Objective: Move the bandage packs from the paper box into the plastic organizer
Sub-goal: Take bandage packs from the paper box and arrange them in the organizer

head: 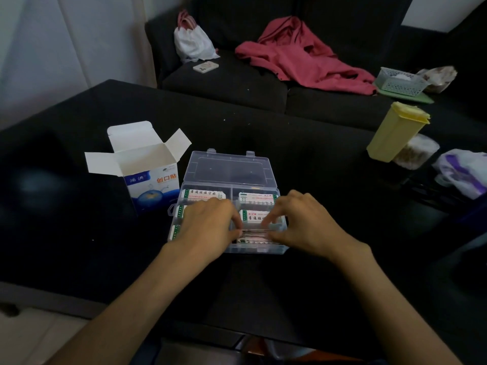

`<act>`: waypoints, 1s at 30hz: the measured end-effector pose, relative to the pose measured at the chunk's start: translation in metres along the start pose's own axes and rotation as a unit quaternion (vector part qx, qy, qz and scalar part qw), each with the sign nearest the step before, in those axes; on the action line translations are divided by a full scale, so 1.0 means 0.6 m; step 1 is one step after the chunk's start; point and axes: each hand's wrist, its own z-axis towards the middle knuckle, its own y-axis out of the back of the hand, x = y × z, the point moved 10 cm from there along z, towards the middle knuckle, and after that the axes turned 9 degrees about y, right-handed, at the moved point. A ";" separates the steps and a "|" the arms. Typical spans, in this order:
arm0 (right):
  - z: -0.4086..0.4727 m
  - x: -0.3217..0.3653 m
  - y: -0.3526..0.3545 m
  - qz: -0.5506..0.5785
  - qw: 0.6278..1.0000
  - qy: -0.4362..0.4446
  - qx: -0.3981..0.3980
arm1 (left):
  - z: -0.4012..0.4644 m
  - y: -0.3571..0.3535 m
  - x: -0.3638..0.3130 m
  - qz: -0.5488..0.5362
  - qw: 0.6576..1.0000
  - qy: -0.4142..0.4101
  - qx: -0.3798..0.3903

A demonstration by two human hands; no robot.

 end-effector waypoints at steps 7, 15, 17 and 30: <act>0.006 0.013 -0.003 -0.011 0.999 0.033 -0.011 | 0.005 0.004 -0.003 0.008 1.000 -0.014 -0.022; -0.004 0.006 0.019 -0.005 0.999 0.032 -0.037 | -0.002 0.029 -0.009 -0.018 0.998 -0.045 -0.031; -0.007 0.006 0.025 -0.009 0.998 0.030 -0.046 | -0.004 0.029 -0.016 -0.003 0.997 -0.059 -0.043; -0.017 -0.017 0.015 0.163 0.983 -0.001 -0.084 | -0.013 0.050 -0.026 -0.061 0.992 -0.073 -0.081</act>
